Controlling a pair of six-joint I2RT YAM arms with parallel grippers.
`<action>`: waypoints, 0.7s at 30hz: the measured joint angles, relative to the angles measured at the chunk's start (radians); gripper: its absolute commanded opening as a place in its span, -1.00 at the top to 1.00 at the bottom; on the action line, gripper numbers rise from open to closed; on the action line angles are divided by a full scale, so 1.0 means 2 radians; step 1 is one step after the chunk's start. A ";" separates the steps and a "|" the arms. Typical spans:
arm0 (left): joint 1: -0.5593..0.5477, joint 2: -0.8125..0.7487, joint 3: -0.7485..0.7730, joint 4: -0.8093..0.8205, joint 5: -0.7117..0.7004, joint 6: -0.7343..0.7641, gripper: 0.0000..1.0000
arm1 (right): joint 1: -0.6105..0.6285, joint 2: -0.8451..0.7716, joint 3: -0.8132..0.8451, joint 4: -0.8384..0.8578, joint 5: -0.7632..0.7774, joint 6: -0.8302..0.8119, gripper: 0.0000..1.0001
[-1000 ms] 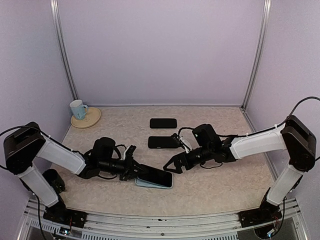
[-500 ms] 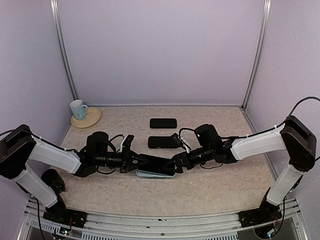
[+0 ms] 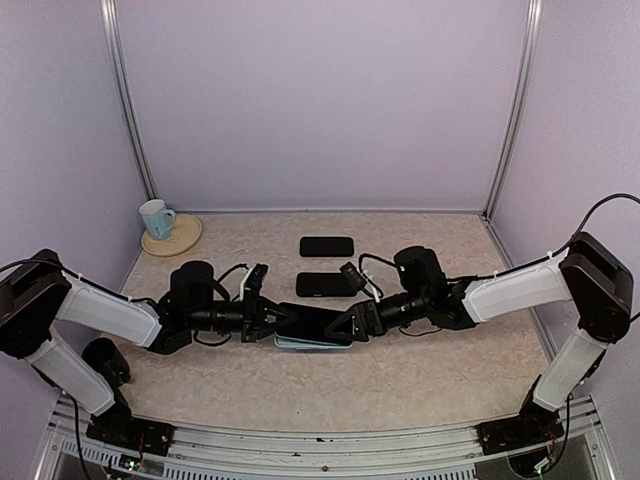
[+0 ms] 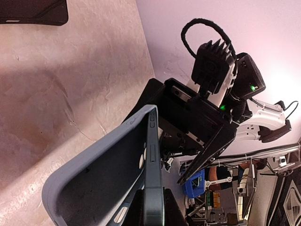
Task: Put the phone into the phone case
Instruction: Pass from the left arm to the right
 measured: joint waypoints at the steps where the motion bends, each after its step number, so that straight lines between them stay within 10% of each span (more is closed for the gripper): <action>1: 0.000 0.000 0.000 0.002 0.001 0.000 1.00 | 0.000 0.000 -0.001 0.003 -0.003 0.004 -0.54; 21: 0.000 -0.001 0.000 0.020 0.019 0.001 1.00 | -0.007 0.008 -0.011 0.048 -0.032 0.055 0.27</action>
